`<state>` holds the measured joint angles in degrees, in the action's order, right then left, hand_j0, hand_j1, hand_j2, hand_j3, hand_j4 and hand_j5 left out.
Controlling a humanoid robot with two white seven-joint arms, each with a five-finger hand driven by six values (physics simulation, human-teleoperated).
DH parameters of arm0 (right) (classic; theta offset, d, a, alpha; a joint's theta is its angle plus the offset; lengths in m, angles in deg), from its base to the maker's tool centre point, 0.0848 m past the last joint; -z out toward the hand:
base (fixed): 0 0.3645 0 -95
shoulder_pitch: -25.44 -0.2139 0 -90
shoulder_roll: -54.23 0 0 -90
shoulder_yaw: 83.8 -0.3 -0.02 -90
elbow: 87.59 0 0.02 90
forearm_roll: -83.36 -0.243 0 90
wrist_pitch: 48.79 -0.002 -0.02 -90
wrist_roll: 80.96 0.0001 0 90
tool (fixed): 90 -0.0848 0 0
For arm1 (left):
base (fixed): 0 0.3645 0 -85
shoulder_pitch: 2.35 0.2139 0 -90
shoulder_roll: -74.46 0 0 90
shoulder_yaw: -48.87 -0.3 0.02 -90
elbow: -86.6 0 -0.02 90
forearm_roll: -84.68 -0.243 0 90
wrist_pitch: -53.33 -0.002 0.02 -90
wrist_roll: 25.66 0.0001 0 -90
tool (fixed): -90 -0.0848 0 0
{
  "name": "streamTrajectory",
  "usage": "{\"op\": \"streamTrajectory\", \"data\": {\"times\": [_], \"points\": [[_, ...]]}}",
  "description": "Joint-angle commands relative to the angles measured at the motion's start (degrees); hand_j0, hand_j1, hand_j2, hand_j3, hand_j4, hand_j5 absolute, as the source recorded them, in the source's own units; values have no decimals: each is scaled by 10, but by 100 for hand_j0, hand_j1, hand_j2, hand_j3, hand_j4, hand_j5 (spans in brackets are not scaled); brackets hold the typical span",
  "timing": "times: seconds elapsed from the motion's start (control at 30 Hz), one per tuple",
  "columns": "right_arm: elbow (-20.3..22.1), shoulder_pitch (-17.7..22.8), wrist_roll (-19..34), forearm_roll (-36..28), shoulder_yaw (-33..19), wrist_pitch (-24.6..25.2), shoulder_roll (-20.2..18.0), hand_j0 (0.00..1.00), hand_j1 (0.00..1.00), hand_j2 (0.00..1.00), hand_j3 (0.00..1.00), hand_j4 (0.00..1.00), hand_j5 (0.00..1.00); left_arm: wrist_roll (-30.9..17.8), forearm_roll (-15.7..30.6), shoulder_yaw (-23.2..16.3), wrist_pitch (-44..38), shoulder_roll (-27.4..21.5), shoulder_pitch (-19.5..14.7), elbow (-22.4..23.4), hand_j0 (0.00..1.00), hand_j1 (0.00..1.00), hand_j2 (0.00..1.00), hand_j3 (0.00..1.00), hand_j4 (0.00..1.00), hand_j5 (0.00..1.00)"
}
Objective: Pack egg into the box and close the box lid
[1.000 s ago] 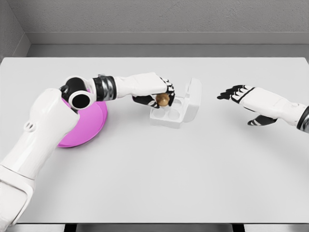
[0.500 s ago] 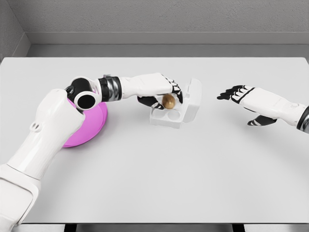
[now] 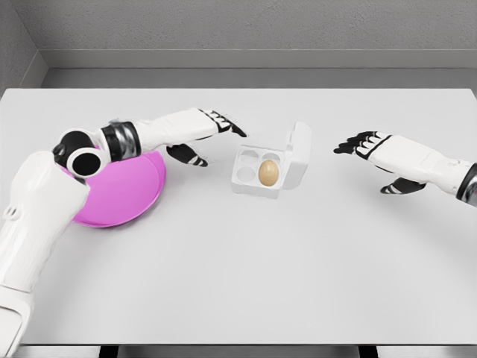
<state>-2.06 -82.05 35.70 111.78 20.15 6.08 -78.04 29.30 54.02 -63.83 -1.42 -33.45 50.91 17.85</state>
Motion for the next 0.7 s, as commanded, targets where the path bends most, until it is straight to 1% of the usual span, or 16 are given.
{"op": "streamTrajectory", "data": {"times": [0.0, 0.03, 0.1, 0.13, 0.17, 0.2, 0.23, 0.27, 0.3, 0.37, 0.4, 0.43, 0.53, 0.57, 0.6, 0.67], "points": [[4, 0, 0, -2, 2, 1, 11, 100, 100, 100, 100, 100, 100, 0, 43, 53, -3, -31, 0, -24, 94, 94, 94, 94, 94, 94], [12, 0, 0, -1, 3, 1, 14, 100, 100, 100, 100, 100, 100, 0, 98, 61, -3, -62, 9, -42, 94, 94, 94, 94, 94, 94], [15, 0, 1, 0, 5, 1, 22, 100, 100, 100, 100, 100, 100, 0, 204, 77, -3, -116, 34, -59, 95, 95, 95, 95, 95, 95], [17, 0, 0, 0, 5, 1, 24, 100, 100, 100, 100, 100, 100, 0, 227, 94, -3, -128, 52, -63, 97, 97, 97, 97, 97, 97], [27, 0, 1, 0, 6, 1, 25, 100, 100, 100, 100, 100, 100, 0, 235, 131, -3, -131, 76, -64, 100, 100, 100, 100, 100, 100], [37, 0, 0, 0, 18, 1, 26, 100, 100, 100, 100, 100, 100, 0, 236, 155, -3, -133, 97, -64, 100, 100, 100, 100, 100, 100], [44, 0, 0, 1, 20, 1, 32, 100, 100, 100, 100, 100, 100, 0, 236, 162, -3, -134, 112, -64, 100, 100, 100, 100, 100, 100], [49, 0, 1, 1, 22, 1, 39, 100, 100, 100, 100, 100, 100, 0, 236, 179, -3, -134, 136, -63, 100, 100, 100, 100, 100, 100], [49, 0, 1, 3, 22, 1, 39, 100, 100, 100, 100, 100, 100, 0, 237, 194, -3, -136, 149, -63, 100, 100, 100, 100, 100, 100], [51, 0, 1, 3, 22, 1, 39, 100, 100, 100, 100, 100, 100, 0, 243, 237, -3, -136, 177, -75, 100, 100, 100, 100, 100, 100], [65, 0, 0, 4, 24, 1, 40, 100, 100, 100, 100, 100, 100, 0, 263, 238, -3, -136, 187, -84, 100, 100, 100, 100, 100, 100], [78, 0, 1, 3, 35, 1, 49, 100, 100, 100, 100, 100, 100, 0, 267, 240, -3, -139, 196, -89, 100, 100, 100, 100, 100, 100], [93, 0, 0, 3, 43, 1, 61, 100, 100, 100, 100, 100, 100, 0, 269, 267, -3, -140, 235, -87, 100, 100, 100, 100, 100, 100], [100, -1, 0, 3, 59, 1, 69, 100, 100, 100, 100, 100, 100, 0, 266, 270, -3, -141, 237, -87, 100, 100, 100, 100, 100, 100], [118, 0, 0, 4, 64, 1, 86, 100, 100, 100, 100, 100, 100, 0, 264, 271, -3, -141, 237, -85, 100, 100, 100, 100, 100, 100], [122, -1, 0, 4, 71, 1, 92, 100, 100, 100, 100, 100, 100, 0, 262, 274, -3, -138, 240, -85, 100, 100, 100, 100, 100, 100]]}}
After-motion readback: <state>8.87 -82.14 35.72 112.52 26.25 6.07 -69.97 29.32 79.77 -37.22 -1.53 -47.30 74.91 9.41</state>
